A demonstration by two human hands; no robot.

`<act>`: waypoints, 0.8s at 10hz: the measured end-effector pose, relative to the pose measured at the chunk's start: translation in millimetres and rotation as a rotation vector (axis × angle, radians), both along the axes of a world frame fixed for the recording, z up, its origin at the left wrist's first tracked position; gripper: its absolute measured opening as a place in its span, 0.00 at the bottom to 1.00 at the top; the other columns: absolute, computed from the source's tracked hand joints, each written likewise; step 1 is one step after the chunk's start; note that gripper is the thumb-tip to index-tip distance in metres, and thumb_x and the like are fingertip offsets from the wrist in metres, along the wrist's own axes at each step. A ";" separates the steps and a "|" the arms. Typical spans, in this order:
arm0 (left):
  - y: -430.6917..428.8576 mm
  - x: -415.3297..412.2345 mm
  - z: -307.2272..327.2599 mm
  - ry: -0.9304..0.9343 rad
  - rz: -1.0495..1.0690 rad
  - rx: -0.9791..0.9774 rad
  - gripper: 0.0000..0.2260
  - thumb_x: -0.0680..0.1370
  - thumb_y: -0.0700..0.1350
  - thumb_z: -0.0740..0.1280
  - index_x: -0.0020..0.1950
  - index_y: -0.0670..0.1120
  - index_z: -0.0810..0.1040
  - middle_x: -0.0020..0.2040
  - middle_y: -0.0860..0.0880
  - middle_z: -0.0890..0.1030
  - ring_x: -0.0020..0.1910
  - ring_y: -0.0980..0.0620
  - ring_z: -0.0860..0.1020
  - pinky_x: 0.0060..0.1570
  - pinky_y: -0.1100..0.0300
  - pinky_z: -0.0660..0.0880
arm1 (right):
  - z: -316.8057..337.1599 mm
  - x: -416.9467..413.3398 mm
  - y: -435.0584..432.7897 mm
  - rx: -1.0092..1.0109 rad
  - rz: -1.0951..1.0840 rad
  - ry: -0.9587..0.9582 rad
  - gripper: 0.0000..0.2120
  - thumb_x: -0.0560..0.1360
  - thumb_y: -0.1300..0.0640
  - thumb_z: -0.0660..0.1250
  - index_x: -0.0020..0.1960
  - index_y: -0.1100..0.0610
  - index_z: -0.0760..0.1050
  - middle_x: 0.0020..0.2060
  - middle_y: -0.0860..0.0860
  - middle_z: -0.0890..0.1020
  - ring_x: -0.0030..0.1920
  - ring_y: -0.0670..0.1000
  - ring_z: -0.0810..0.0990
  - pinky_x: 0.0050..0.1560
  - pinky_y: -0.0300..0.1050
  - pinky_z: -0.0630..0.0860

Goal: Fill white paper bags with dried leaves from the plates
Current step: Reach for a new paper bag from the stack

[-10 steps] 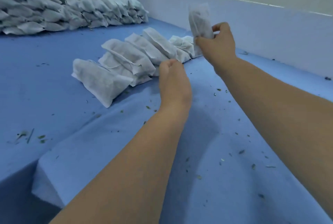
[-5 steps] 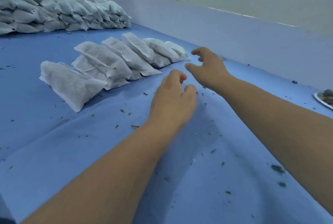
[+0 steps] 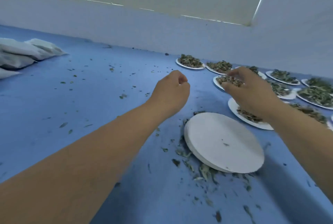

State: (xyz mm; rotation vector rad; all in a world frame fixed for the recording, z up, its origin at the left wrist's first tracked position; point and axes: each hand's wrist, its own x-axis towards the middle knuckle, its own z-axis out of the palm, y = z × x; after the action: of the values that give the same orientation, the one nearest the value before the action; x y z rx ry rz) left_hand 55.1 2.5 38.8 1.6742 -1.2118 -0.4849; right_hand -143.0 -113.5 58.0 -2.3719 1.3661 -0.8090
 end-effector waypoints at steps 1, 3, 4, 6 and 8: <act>-34.3 -34.3 2.5 0.025 -0.050 0.069 0.08 0.80 0.44 0.57 0.54 0.49 0.75 0.51 0.50 0.78 0.46 0.52 0.77 0.37 0.56 0.73 | -7.2 -57.1 -19.2 0.040 -0.128 -0.074 0.12 0.80 0.39 0.62 0.60 0.42 0.71 0.67 0.45 0.78 0.57 0.51 0.78 0.51 0.47 0.70; -89.7 -77.1 2.5 -0.092 -0.087 0.204 0.06 0.77 0.41 0.57 0.45 0.46 0.73 0.46 0.46 0.79 0.42 0.45 0.76 0.41 0.52 0.75 | -22.3 -119.7 -41.5 0.109 -0.245 0.074 0.21 0.83 0.40 0.54 0.70 0.50 0.68 0.65 0.53 0.77 0.56 0.55 0.76 0.51 0.50 0.73; -117.1 -92.9 -2.2 -0.068 -0.102 0.271 0.10 0.80 0.40 0.59 0.40 0.45 0.73 0.45 0.42 0.82 0.43 0.43 0.82 0.46 0.50 0.82 | -33.4 -130.7 -38.7 0.008 -0.265 0.255 0.25 0.84 0.38 0.48 0.72 0.53 0.65 0.62 0.58 0.79 0.65 0.61 0.72 0.61 0.59 0.71; -138.6 -106.1 -14.3 -0.063 -0.044 0.387 0.10 0.81 0.37 0.60 0.40 0.41 0.75 0.43 0.40 0.83 0.37 0.44 0.82 0.51 0.52 0.82 | -46.5 -136.6 -39.0 0.029 -0.270 0.417 0.30 0.83 0.35 0.44 0.74 0.54 0.64 0.61 0.59 0.79 0.68 0.61 0.69 0.65 0.62 0.65; -126.5 -115.1 -10.4 -0.068 -0.089 0.347 0.05 0.77 0.35 0.62 0.47 0.41 0.78 0.41 0.39 0.85 0.49 0.40 0.85 0.53 0.46 0.82 | -48.4 -131.6 -37.9 0.022 -0.283 0.435 0.29 0.83 0.36 0.44 0.74 0.53 0.65 0.59 0.58 0.80 0.65 0.61 0.73 0.64 0.61 0.65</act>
State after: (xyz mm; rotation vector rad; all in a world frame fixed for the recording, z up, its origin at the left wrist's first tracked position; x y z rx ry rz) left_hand -60.0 -124.0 28.4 1.9468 -1.3117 -0.7312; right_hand -274.7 -151.4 9.6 -2.4641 1.8979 -0.3416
